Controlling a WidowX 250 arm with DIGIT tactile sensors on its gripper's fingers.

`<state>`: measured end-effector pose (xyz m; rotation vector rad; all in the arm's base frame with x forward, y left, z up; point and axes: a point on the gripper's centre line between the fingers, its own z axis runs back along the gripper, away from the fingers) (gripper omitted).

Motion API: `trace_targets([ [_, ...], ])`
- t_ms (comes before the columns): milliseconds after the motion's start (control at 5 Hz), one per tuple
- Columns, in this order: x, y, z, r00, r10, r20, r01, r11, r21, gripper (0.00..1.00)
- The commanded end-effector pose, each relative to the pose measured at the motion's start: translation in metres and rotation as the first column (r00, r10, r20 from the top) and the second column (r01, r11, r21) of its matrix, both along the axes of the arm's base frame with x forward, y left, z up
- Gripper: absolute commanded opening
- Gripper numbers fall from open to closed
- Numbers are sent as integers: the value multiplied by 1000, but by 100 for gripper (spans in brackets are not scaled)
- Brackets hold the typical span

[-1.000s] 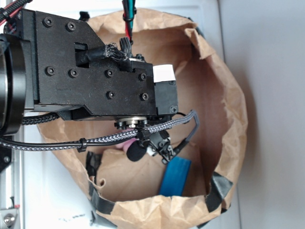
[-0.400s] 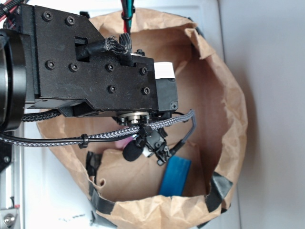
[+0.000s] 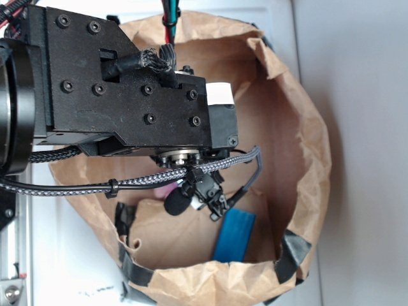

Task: Grab the pink bunny.

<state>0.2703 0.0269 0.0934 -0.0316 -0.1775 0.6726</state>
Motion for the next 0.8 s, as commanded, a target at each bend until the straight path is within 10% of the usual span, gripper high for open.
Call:
trace_targets([
  [0, 21, 10, -14, 998, -47, 47, 46, 999, 20, 100],
  [600, 31, 17, -52, 994, -106, 13, 106, 994, -2, 100],
])
